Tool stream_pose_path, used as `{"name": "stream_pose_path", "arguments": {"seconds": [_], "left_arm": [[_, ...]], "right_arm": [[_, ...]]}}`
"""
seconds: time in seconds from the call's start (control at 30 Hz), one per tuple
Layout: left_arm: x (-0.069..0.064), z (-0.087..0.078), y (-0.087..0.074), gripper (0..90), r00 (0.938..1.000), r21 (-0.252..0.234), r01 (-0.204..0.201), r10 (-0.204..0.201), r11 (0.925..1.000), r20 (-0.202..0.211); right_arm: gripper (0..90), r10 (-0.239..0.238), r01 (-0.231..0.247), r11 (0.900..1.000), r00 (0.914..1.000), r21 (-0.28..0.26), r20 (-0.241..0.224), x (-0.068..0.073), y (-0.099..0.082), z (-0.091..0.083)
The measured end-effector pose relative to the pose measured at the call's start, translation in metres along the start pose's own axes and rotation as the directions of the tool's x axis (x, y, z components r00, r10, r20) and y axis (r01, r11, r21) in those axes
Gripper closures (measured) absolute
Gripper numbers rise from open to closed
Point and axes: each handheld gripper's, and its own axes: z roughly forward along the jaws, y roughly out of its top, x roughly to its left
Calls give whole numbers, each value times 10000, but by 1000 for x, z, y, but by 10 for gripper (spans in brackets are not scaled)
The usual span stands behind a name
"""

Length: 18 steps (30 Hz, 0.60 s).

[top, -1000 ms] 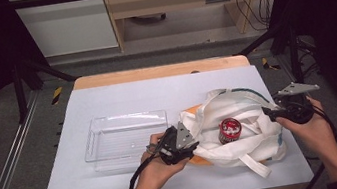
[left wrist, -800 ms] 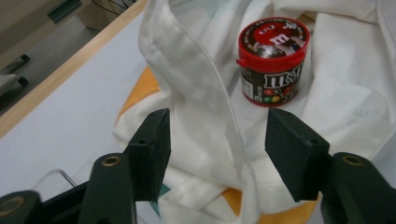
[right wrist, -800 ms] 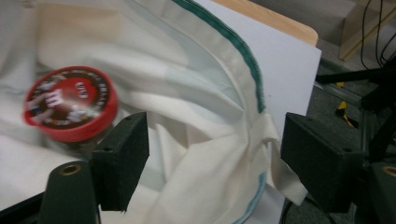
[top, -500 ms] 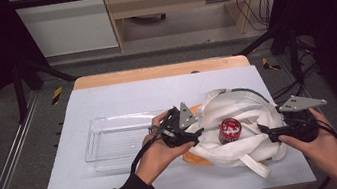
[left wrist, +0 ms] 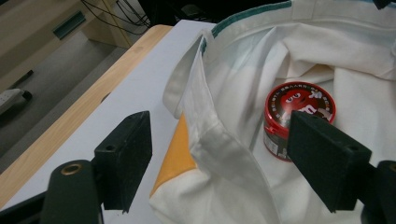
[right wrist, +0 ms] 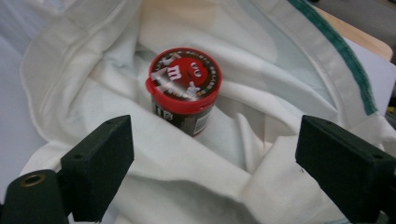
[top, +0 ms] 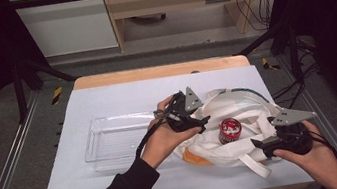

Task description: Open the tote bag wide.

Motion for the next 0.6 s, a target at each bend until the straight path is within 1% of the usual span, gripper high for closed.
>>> {"name": "stream_pose_path", "arguments": {"seconds": [0.03,0.07,0.13,0.3,0.43,0.6], "left_arm": [[0,1,3,226,10000,-54,10,-10,10000,10],[1,1,5,226,10000,-97,14,-14,10000,35],[0,3,10,226,9999,-126,-96,97,9999,40],[0,12,19,230,9996,-100,-284,284,9995,72],[5,21,23,245,9997,-97,-231,231,9997,57],[11,29,24,269,9998,-69,-210,210,9998,51]], "right_arm": [[112,-121,121,9999,9999,1,-95,1,-1,0],[118,-144,144,9999,9998,22,-108,2,-1,-1],[120,-183,183,9998,9998,14,-120,3,-1,-3],[133,-290,292,9996,9988,43,-403,9,-4,-3],[144,-415,424,9990,9970,119,-656,16,-4,-2],[156,-680,684,9977,9932,15,-946,27,0,-2]]}}
